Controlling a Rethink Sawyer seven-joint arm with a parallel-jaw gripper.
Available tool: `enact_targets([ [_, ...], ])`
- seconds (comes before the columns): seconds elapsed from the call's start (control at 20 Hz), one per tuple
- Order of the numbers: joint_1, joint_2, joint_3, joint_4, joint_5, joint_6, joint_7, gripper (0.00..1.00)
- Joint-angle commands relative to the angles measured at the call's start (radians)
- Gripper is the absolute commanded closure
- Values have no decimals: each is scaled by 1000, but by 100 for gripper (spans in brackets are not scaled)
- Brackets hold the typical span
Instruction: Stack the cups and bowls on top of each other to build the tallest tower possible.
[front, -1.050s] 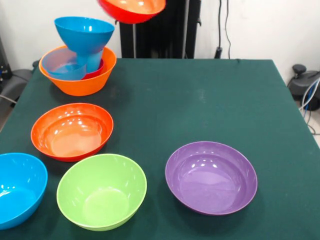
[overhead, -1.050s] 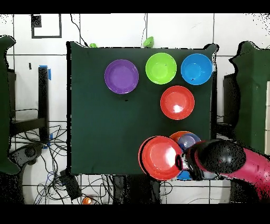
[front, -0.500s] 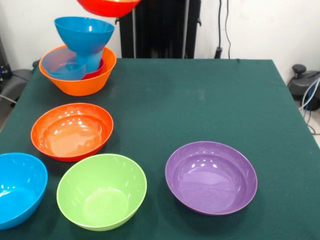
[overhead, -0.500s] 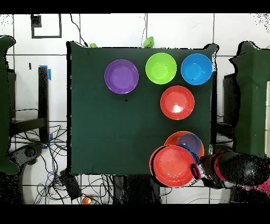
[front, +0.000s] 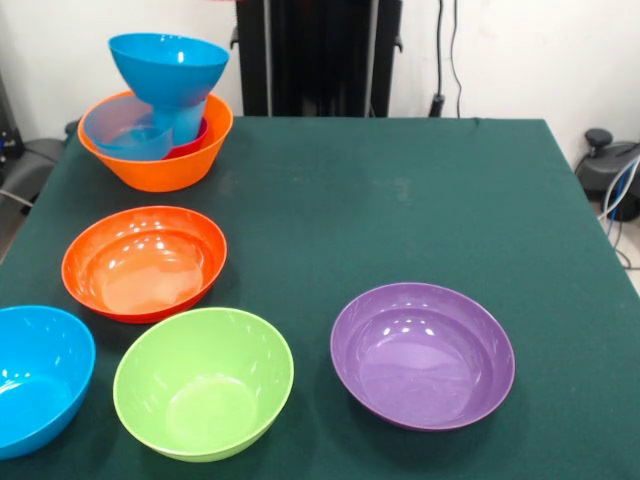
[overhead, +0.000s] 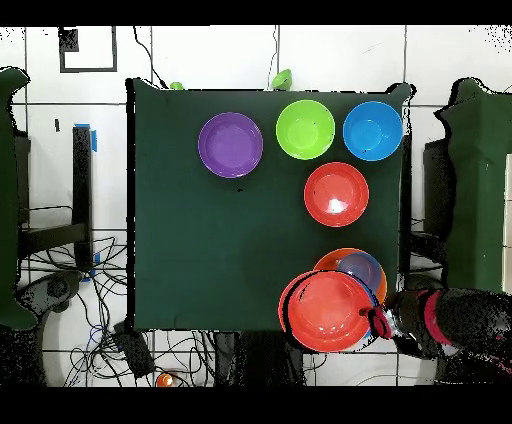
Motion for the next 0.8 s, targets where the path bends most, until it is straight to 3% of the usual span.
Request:
enact_targets([
  [0.05, -8, 135, 163, 39, -30, 60, -319, 100],
  [0.2, -5, 236, 124, 2, -143, 19, -320, 100],
  [0.4, 0, 290, 91, -31, -274, 24, -315, 100],
  [0.6, -2, 325, 81, -56, -357, 28, -302, 100],
  [0.8, -11, 352, 94, -81, -388, 43, -296, 100],
])
